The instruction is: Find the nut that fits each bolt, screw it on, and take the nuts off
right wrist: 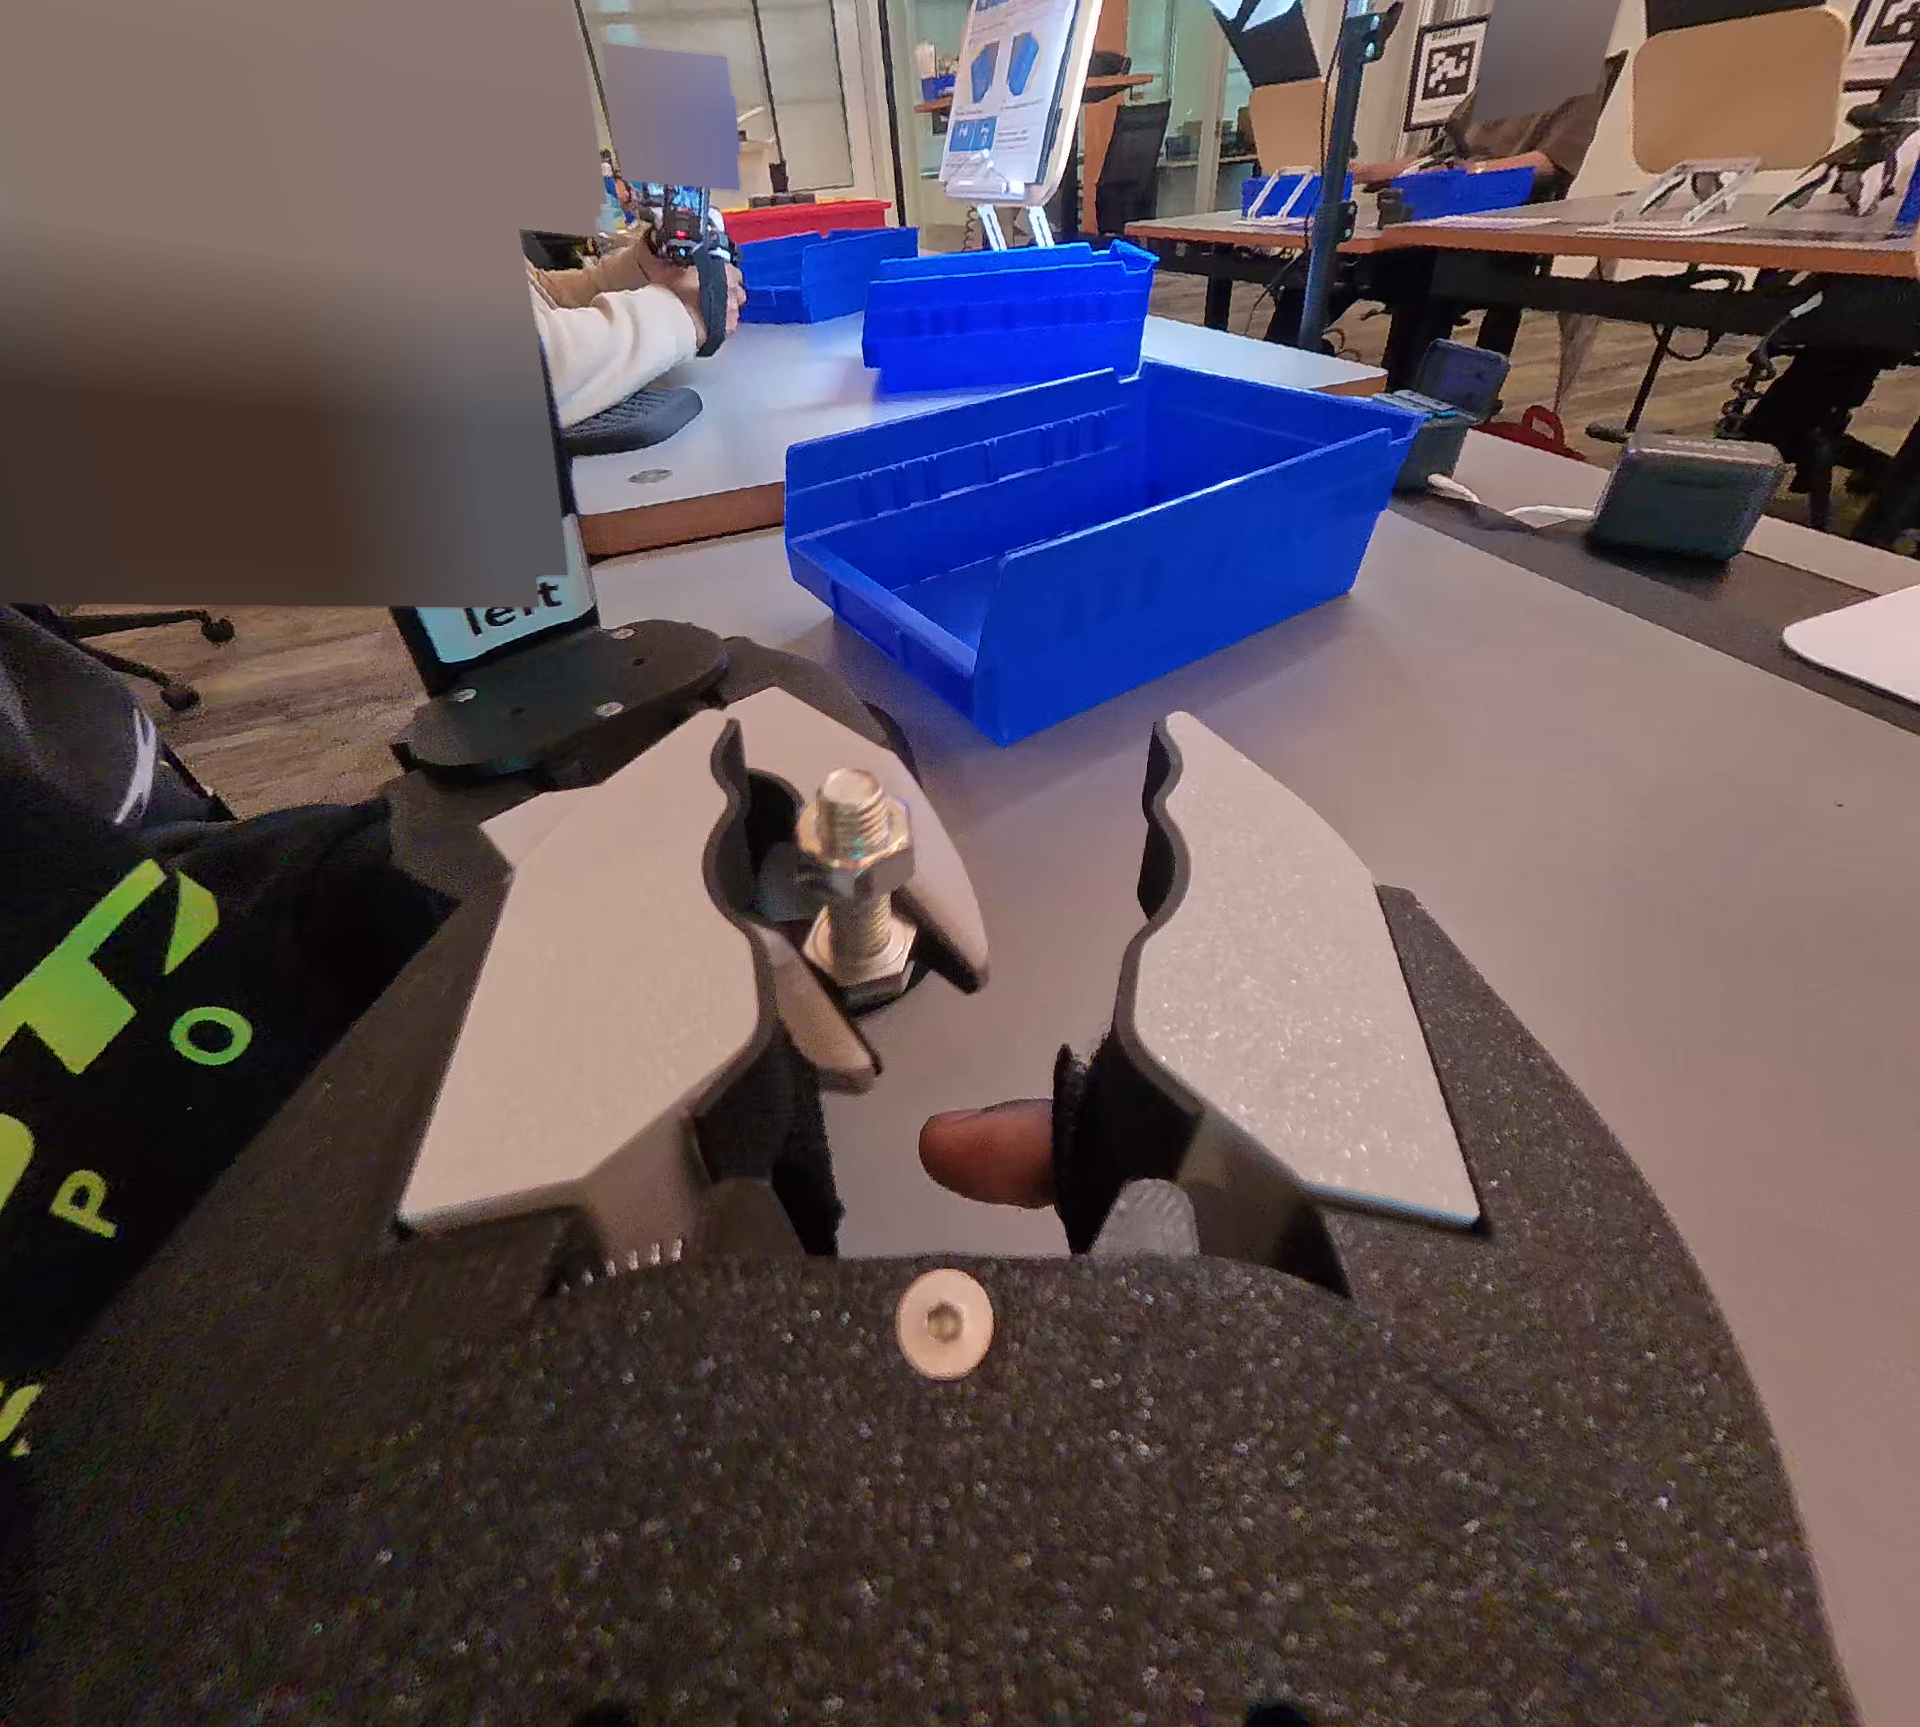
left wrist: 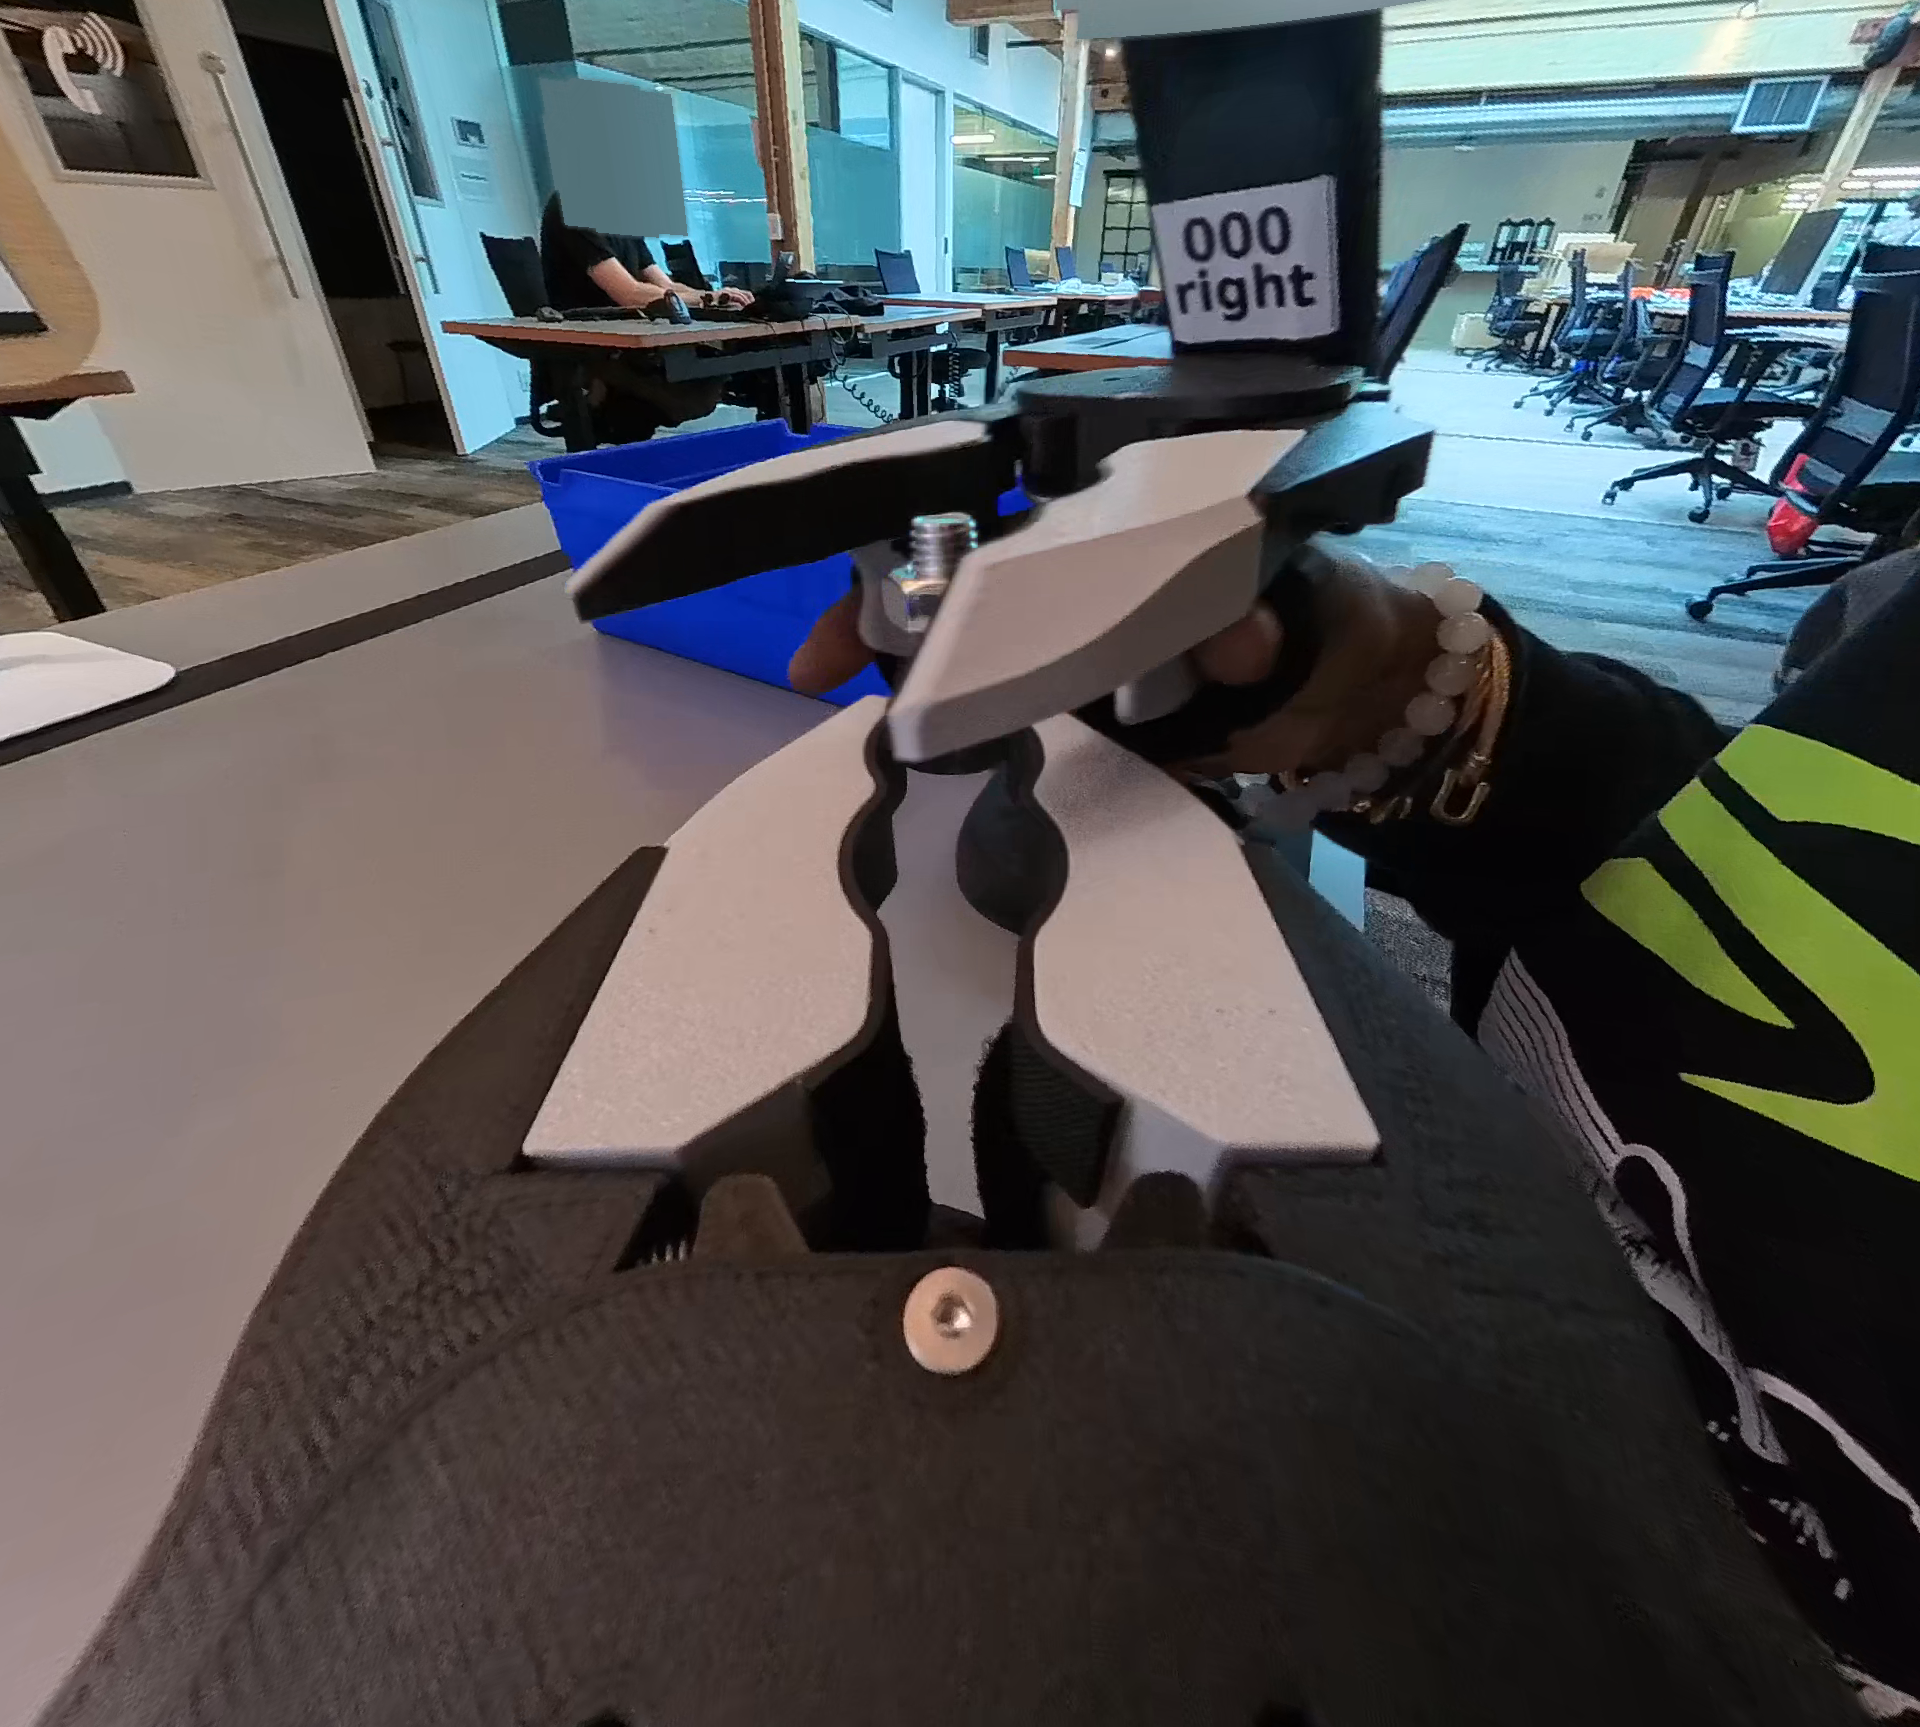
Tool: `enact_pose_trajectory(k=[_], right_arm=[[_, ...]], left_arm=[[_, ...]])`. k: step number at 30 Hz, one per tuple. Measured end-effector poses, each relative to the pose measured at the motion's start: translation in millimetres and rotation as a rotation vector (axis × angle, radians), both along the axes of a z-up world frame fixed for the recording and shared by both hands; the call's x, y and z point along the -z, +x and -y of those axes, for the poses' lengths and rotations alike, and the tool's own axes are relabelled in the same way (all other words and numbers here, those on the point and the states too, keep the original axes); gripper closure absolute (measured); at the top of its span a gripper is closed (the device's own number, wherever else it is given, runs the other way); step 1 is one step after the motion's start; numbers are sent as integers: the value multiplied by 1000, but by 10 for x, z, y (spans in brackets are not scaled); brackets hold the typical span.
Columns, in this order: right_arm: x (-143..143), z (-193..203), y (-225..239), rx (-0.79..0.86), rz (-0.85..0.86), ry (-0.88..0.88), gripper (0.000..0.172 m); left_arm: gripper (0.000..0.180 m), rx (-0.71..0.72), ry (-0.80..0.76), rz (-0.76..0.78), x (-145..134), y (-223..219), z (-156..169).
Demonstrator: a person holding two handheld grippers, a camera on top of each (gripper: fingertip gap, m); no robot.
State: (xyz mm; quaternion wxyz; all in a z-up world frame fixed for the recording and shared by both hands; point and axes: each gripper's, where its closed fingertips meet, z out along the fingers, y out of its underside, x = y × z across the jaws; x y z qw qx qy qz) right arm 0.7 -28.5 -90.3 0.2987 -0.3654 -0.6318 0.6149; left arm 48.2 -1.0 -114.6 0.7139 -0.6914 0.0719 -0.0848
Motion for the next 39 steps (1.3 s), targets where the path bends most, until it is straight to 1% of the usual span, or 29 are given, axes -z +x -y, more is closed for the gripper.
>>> enact_pose_trajectory(k=[5, 9, 11, 12, 13, 14, 15, 16, 18, 19, 25, 28, 33, 39], right_arm=[[19, -39, -3, 7, 7, -4, 99], [-17, -196, 115, 32, -6, -17, 97], [-22, -326, 193, 61, -13, -22, 101], [-23, -430, 221, 101, -21, -25, 122], [-32, -543, 245, 145, -37, -30, 138], [-42, -617, 276, 164, -48, -39, 149], [-52, -657, 303, 169, -50, -52, 155], [-62, -673, 321, 169, -50, -61, 156], [-94, -651, 336, 157, -63, -64, 155], [-112, -617, 334, 143, -68, -66, 151], [-136, -242, 257, 1, -63, -79, 114], [-100, -93, 162, -28, -45, -54, 103], [-63, 37, 35, -59, -21, -43, 101], [-30, 43, 3, -58, -8, -44, 101]], left_arm=[[162, 17, 6, 1, -7, 27, 12], [162, 10, 21, 18, -38, -23, 38], [162, -4, 21, 17, -42, -67, 51], [162, -3, 25, 17, -47, -78, 62], [162, -4, 27, 21, -51, -87, 71], [162, -7, 26, 21, -48, -97, 74], [162, -10, 24, 19, -43, -103, 74], [162, -11, 22, 18, -38, -104, 73], [162, -9, 21, 17, -36, -99, 68], [162, -9, 20, 14, -35, -96, 65], [162, -7, 14, 7, -30, -87, 59], [162, 1, 11, 4, -21, -61, 52], [162, 20, 4, -7, -10, 1, 40], [162, 39, 0, -9, 5, 52, 31]])
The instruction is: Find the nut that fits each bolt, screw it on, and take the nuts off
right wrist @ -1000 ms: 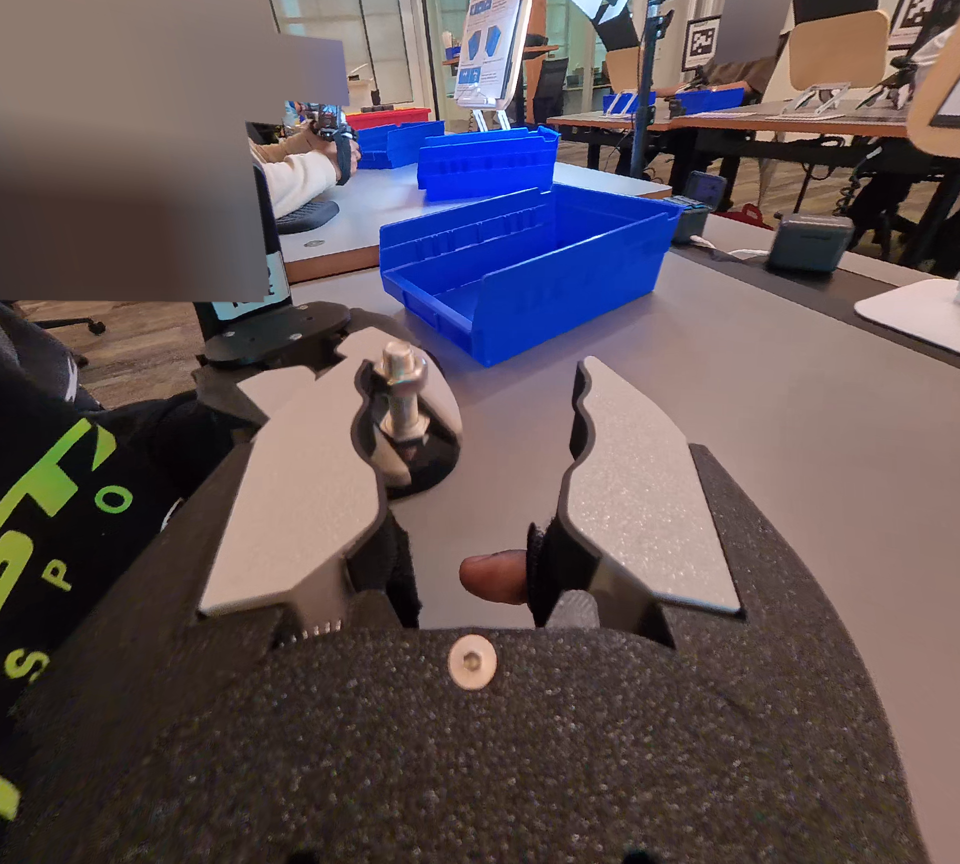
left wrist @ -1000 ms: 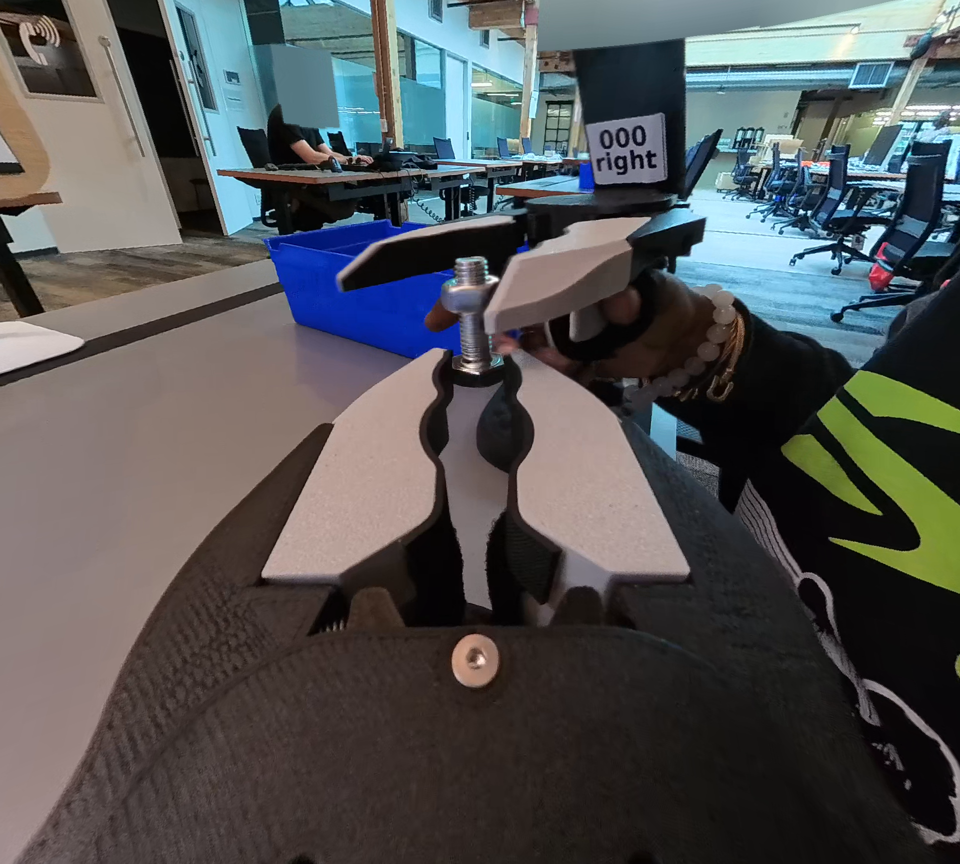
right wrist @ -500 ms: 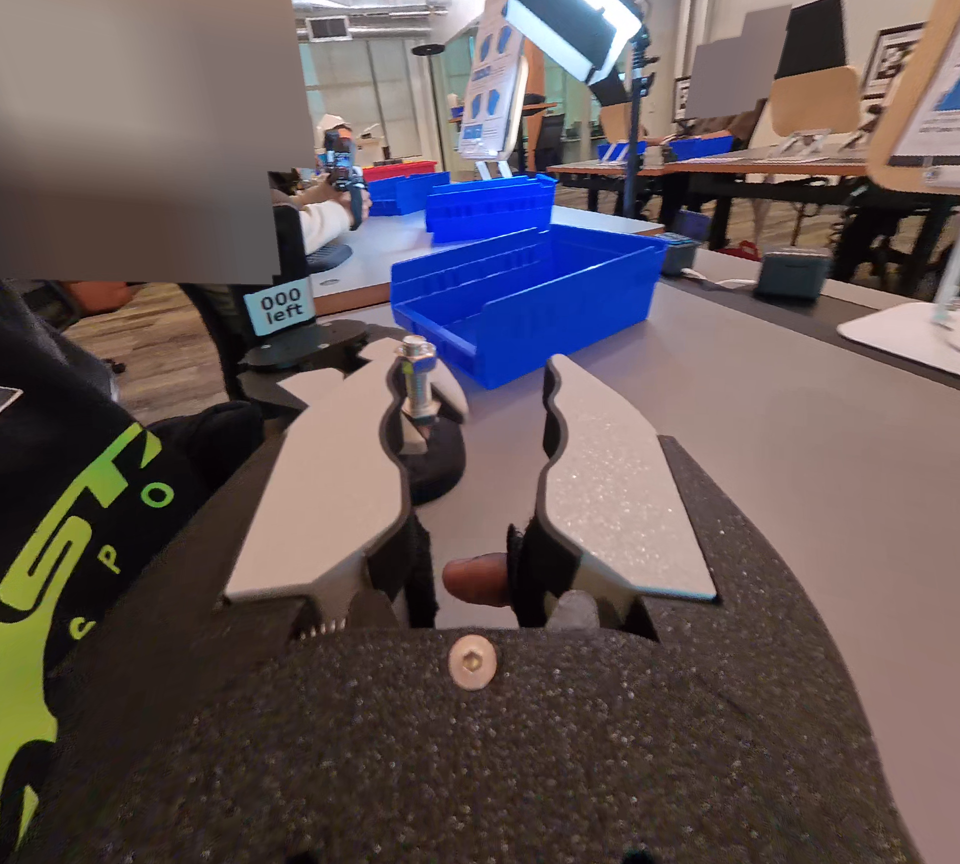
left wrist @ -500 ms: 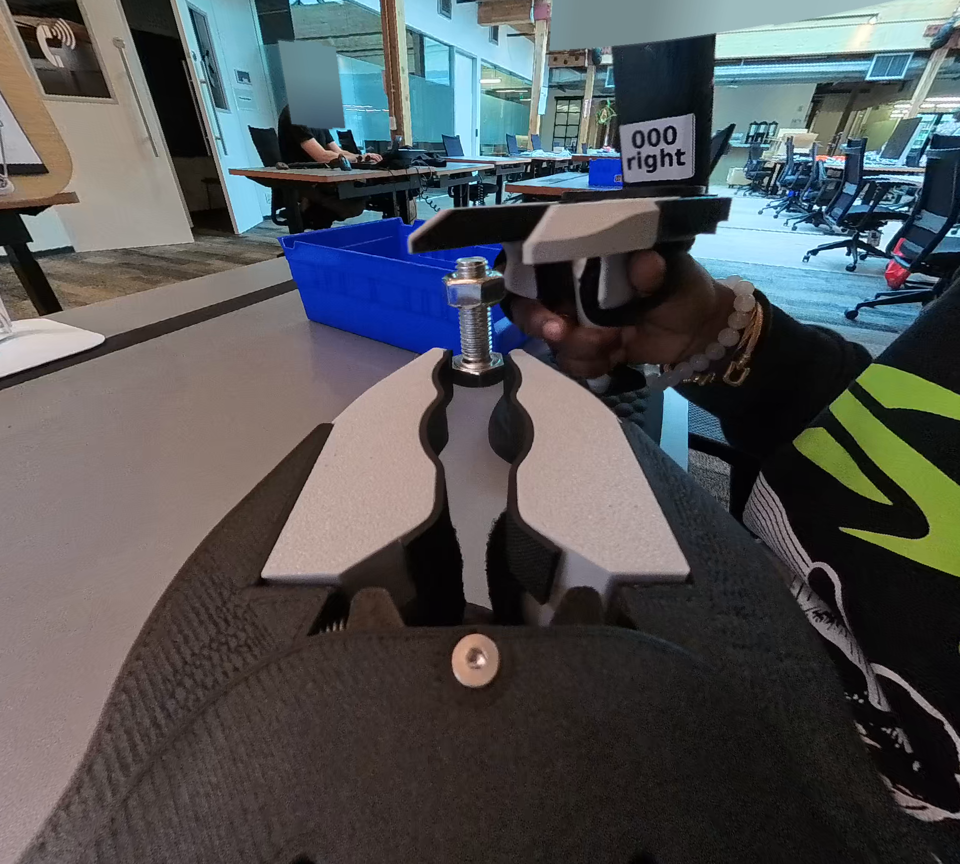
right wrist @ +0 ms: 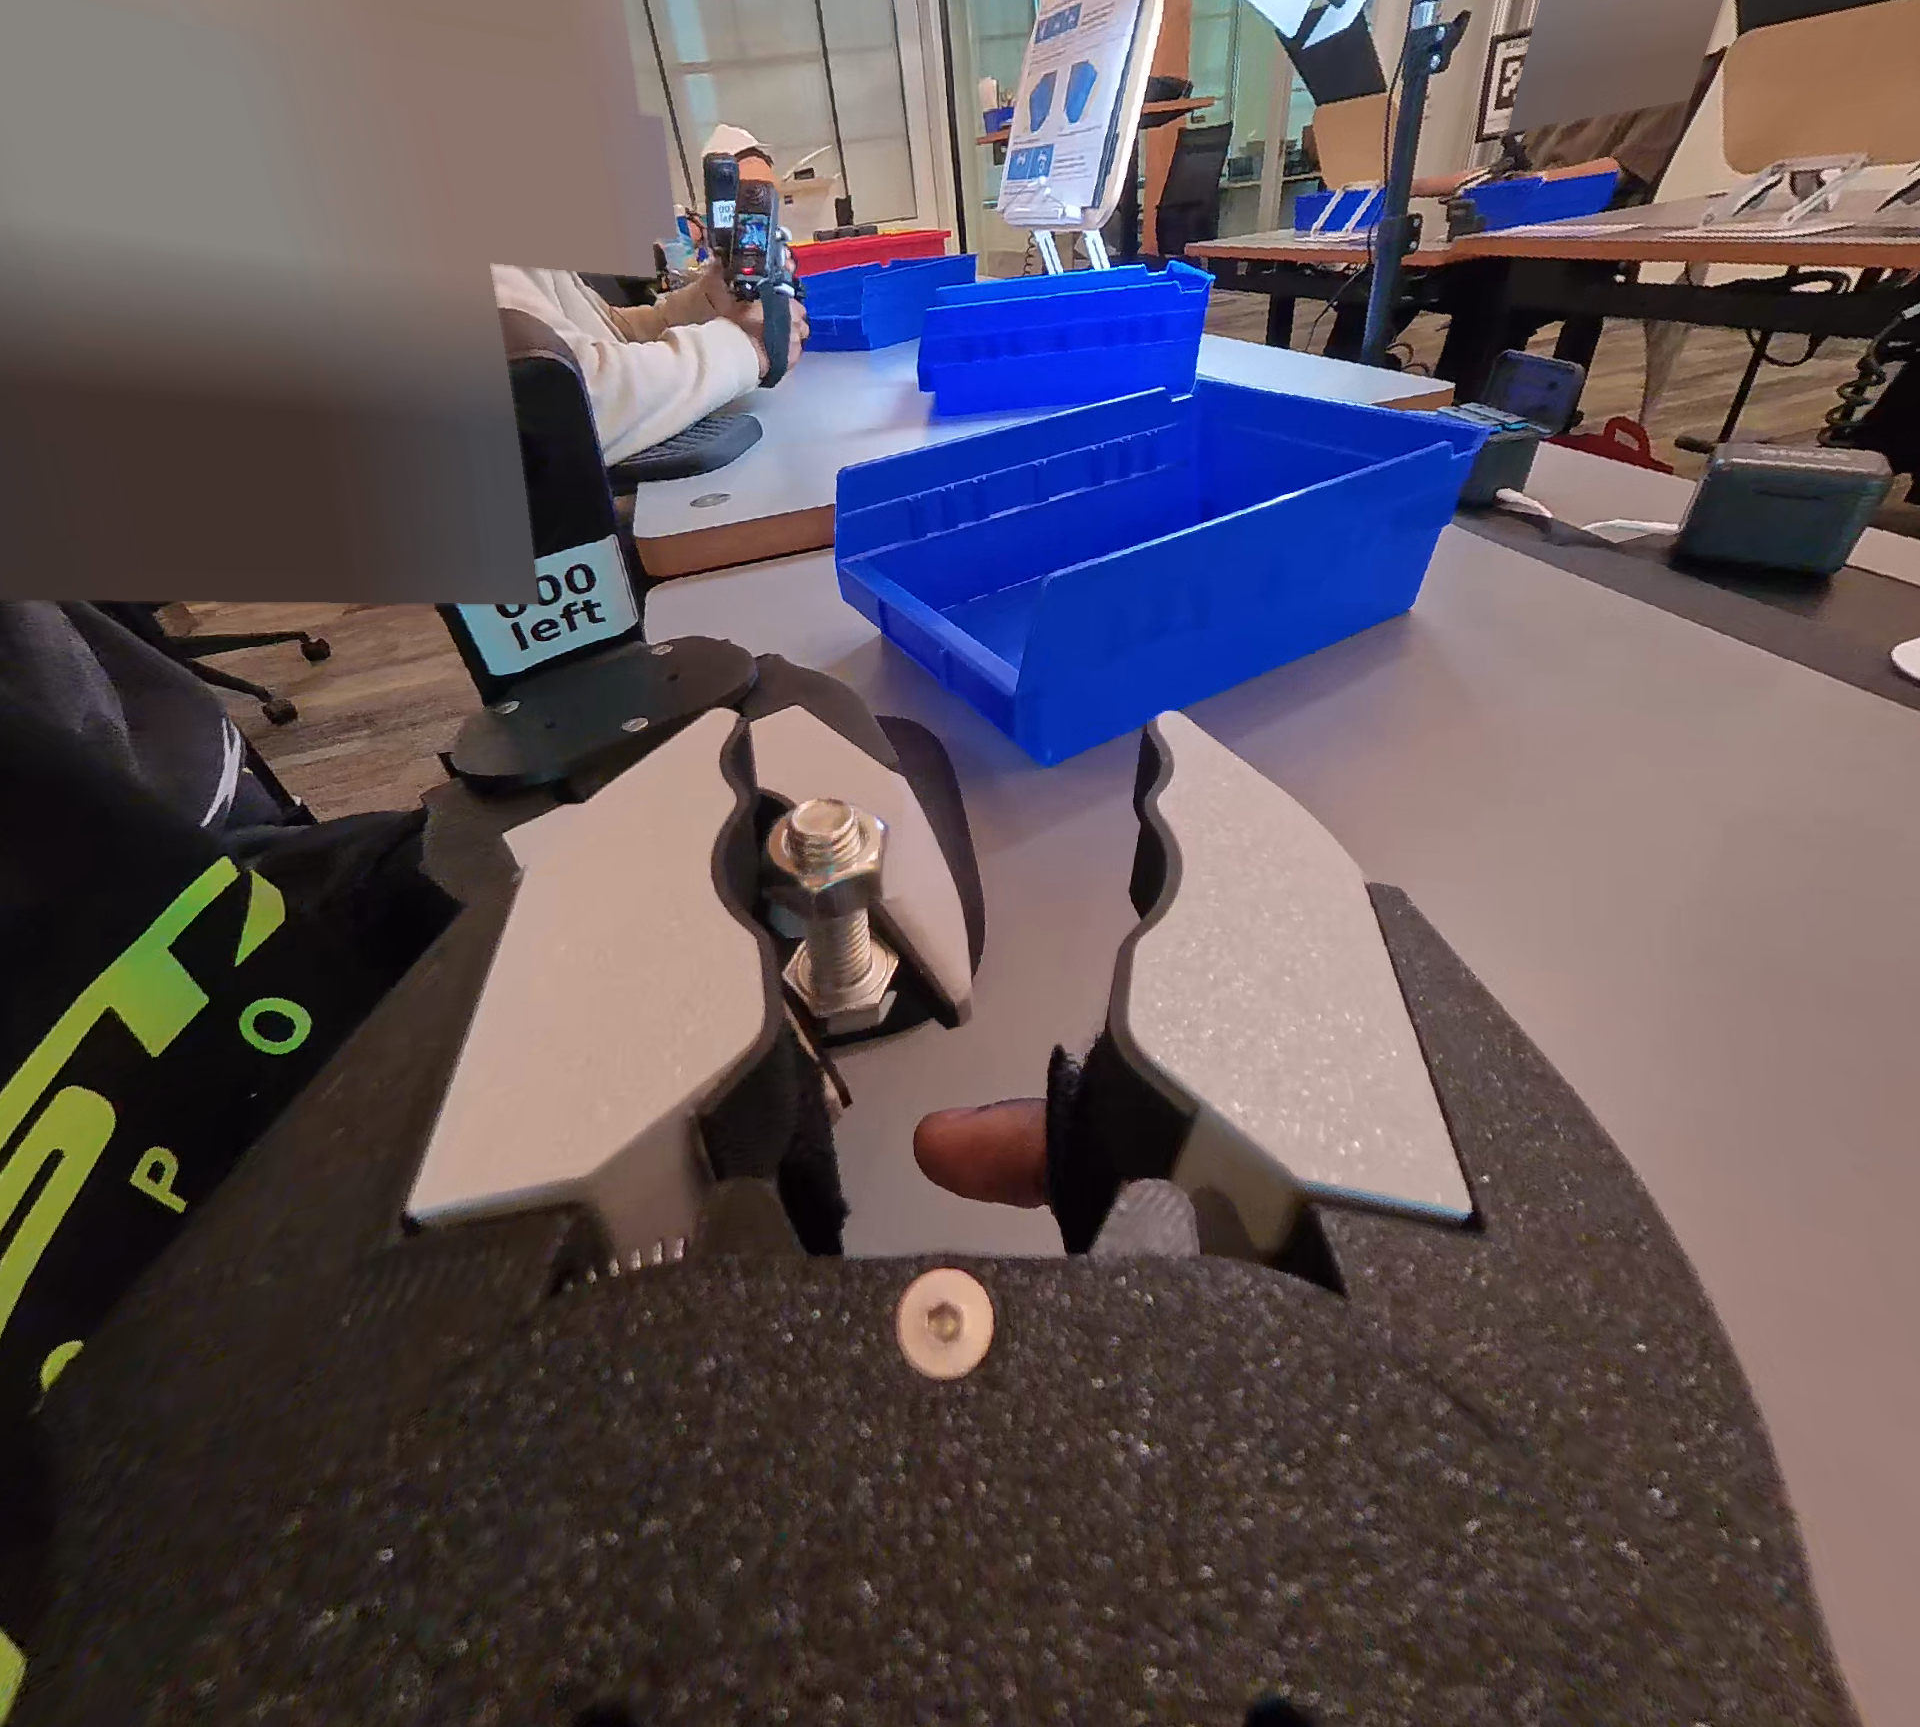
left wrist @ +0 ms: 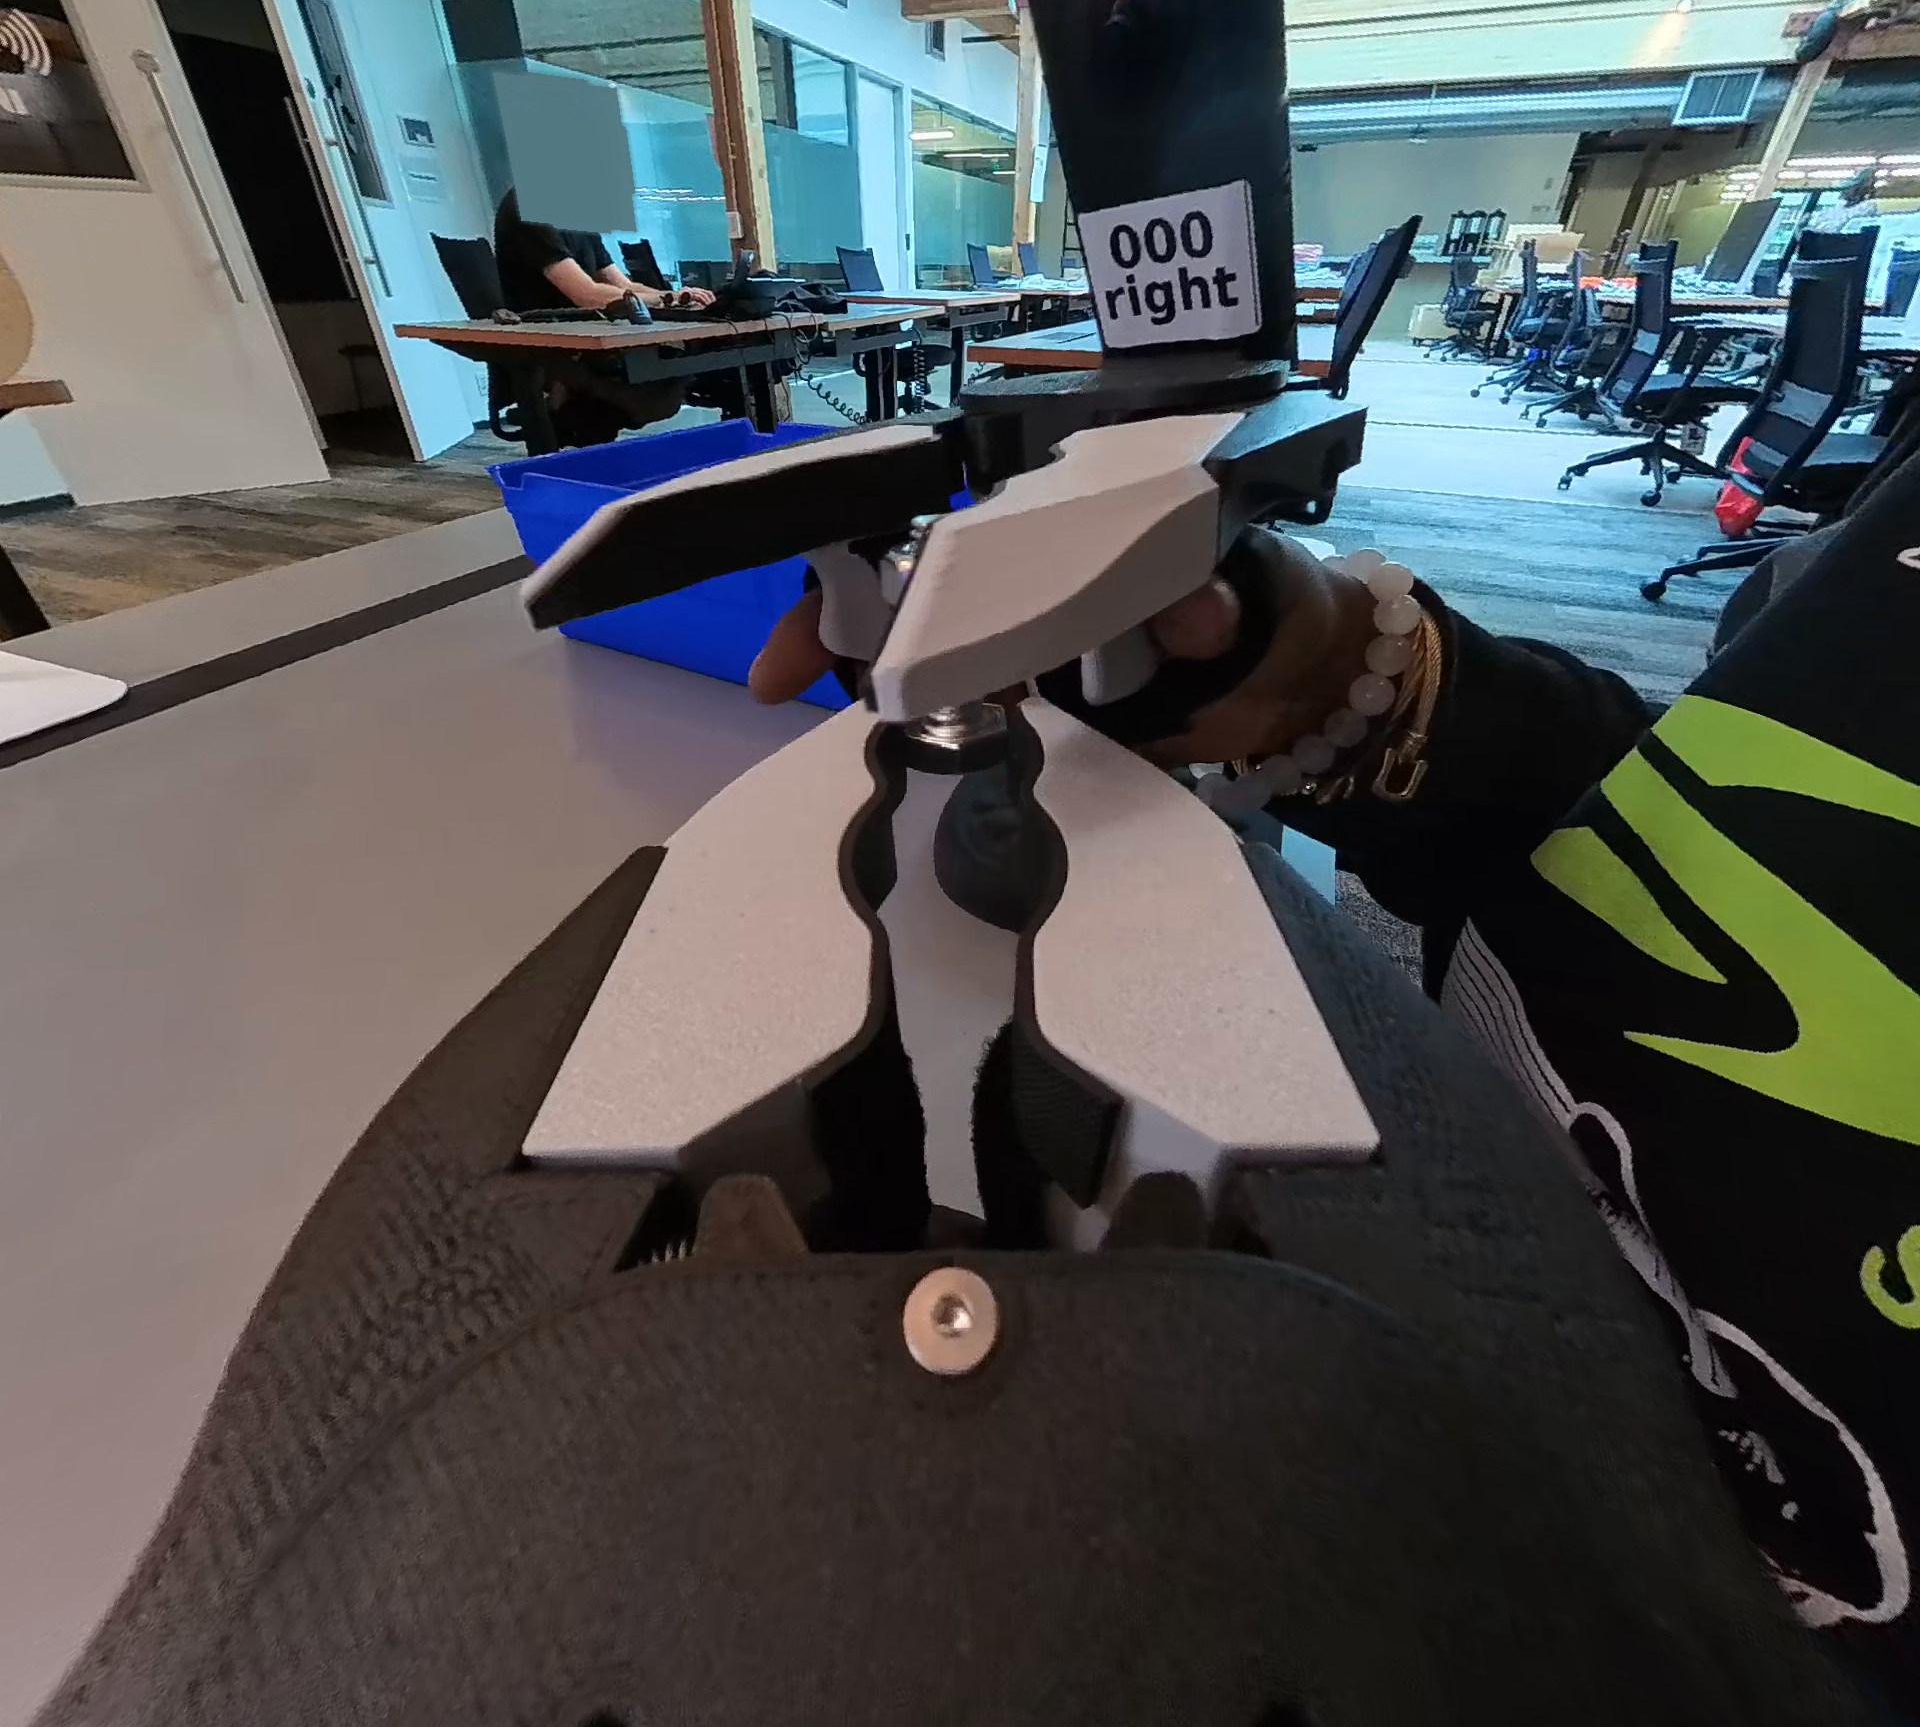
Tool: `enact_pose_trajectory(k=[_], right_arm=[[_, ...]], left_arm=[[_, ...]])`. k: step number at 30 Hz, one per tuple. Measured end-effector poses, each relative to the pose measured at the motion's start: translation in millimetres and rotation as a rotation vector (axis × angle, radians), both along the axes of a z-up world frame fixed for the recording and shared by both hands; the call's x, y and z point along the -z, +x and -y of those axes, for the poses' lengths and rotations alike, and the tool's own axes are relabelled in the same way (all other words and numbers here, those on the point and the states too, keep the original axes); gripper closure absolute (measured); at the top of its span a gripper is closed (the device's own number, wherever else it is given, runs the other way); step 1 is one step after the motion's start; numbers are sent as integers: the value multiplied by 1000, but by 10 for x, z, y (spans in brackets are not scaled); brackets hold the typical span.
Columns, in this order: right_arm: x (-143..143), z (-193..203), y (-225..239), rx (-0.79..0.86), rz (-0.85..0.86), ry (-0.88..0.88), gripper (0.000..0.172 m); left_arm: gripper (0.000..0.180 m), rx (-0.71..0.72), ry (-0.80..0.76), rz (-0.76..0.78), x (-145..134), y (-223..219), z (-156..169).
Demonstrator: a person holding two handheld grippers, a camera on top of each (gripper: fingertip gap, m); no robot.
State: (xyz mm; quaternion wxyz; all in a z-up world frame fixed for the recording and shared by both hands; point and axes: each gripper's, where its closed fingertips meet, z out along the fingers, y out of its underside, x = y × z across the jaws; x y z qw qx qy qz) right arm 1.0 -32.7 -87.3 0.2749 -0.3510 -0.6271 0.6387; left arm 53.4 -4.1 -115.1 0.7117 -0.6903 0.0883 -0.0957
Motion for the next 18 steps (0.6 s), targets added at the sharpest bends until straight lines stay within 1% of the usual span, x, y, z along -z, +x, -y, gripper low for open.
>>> enact_pose_trajectory(k=[4, 6, 7, 8, 9, 10, 12, 13, 18], right_arm=[[-21, -144, 90, 26, -11, -6, 102], [-29, -246, 175, 37, -18, -18, 108], [-23, -312, 215, 51, -18, -22, 115], [-17, -419, 233, 95, -21, -26, 140], [-16, -523, 246, 140, -33, -25, 150], [-17, -587, 266, 161, -38, -26, 156], [-40, -616, 296, 160, -40, -41, 157], [-58, -599, 302, 151, -47, -45, 155], [-104, -418, 280, 82, -55, -41, 135]], left_arm=[[162, -7, 9, 9, -27, -40, 18], [162, -21, 14, 16, -38, -85, 30], [162, -30, 14, 20, -38, -113, 36], [162, -24, 20, 21, -43, -117, 49], [162, -25, 22, 25, -47, -123, 55], [162, -28, 21, 24, -45, -127, 58], [162, -30, 19, 20, -39, -125, 54], [162, -28, 18, 20, -35, -120, 51], [162, -30, 15, 12, -34, -113, 50]])
